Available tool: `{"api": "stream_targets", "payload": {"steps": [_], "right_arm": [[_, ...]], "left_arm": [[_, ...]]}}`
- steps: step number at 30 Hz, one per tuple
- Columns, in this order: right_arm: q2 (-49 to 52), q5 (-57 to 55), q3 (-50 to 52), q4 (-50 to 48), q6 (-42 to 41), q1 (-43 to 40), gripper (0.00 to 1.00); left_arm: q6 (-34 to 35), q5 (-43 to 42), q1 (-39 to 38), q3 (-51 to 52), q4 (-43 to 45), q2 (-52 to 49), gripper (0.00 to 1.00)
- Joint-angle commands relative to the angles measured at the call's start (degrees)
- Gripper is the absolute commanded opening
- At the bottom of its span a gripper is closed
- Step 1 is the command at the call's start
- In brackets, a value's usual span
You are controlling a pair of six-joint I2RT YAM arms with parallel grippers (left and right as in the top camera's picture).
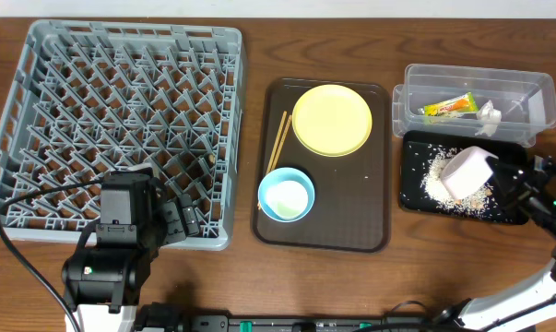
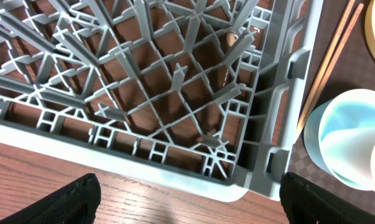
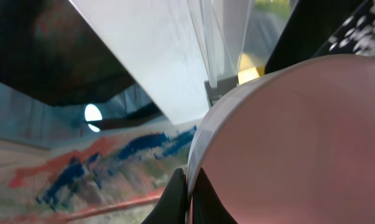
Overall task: Sort waste into correct bins and load items into the dishwasher
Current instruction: 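Tilt the pink bowl to dump the rice onto the black tray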
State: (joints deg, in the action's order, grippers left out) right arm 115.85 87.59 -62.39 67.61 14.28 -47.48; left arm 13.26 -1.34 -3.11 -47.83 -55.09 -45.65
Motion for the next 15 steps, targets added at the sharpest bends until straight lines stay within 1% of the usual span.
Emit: {"api": "stream_targets", "payload": {"steps": [1, 5, 12, 15], "right_arm": [[-1.16, 1.84, 0.15, 1.11, 6.91, 3.26, 0.01], [-4.55, 0.33, -0.13, 3.02, 13.16, 6.51, 0.01], [-14.03, -2.27, -1.79, 4.04, 13.00, 11.28, 0.01], [-18.84, -4.28, -1.79, 3.74, 13.03, 14.53, 0.01]], "left_arm": [[-0.90, -0.13, -0.20, -1.36, 0.04, 0.04, 0.94], [-0.90, -0.13, -0.20, -1.36, 0.04, 0.04, 0.94], [-0.90, -0.13, -0.20, -1.36, 0.07, 0.04, 0.94], [-0.90, -0.13, -0.20, -1.36, 0.07, 0.04, 0.94]]}}
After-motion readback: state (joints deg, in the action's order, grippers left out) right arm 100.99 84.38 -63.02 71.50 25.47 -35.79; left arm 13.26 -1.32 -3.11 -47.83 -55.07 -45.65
